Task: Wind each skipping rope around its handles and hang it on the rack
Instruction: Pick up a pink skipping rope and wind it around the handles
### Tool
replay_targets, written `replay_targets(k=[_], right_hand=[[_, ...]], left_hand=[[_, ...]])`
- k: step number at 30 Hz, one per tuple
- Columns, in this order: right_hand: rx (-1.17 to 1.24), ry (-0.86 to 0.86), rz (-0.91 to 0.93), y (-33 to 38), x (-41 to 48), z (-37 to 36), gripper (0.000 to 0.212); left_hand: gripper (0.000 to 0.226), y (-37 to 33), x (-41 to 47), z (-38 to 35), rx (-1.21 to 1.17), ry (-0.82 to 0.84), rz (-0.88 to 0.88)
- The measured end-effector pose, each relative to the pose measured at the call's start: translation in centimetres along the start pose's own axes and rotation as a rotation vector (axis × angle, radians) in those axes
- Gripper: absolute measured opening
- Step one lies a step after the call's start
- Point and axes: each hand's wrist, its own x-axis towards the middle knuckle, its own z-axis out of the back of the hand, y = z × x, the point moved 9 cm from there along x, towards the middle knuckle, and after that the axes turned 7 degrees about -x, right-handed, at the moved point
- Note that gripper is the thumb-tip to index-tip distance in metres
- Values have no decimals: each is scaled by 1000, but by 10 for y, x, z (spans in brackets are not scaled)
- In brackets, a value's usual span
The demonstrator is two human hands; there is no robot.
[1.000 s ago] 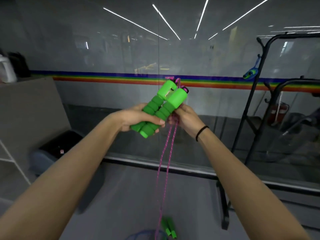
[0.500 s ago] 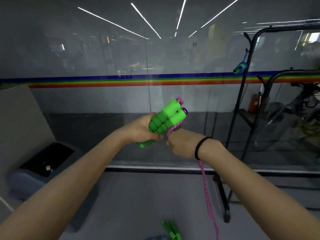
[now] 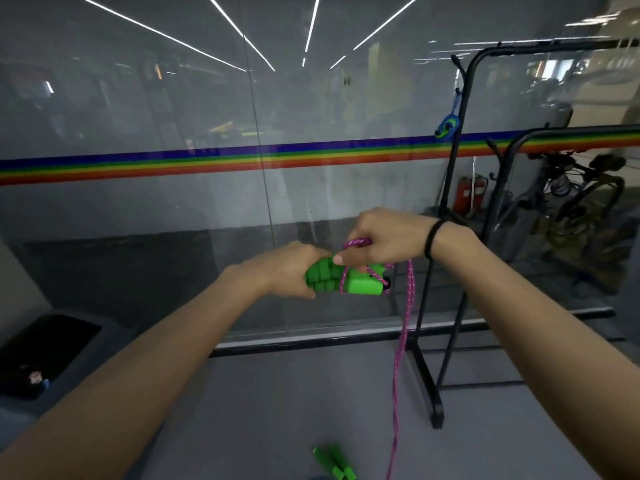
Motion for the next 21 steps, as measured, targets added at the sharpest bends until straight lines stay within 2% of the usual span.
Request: replay_targets(k=[3,7,10,11,13,14,16,19,21], right_hand=[[109,24,49,-7,8,2,41],[438,-7,91,-24,19,9,40],[756,-1,89,-39,27,-1,41],[867,-45,41,-51,32,-5,49],[1126,-204,-177,-83,32,-23,68],[1189,-261,-219,-91,34,-32,62],[1100,-186,-166,-83,38,-49,40],[804,-93,-152,-70,36,-60,44],[535,-112,-90,-63,33,-50,39]], left_hand=[[33,1,5,4,-17,8,-41],[33,-1,4,11,-106,-15,-100],[35,-10,7,21,-262,-105,-145],[37,-11,8,25,-331,-152,-152],[38,-7,9,35,-466,-252,-152],[35,-1,10,39,-545,-305,-142],[29,15,11,46,-694,-412,-79],[20,37,12,49,-661,-519,83],[22,48,11,47,-551,-556,146]])
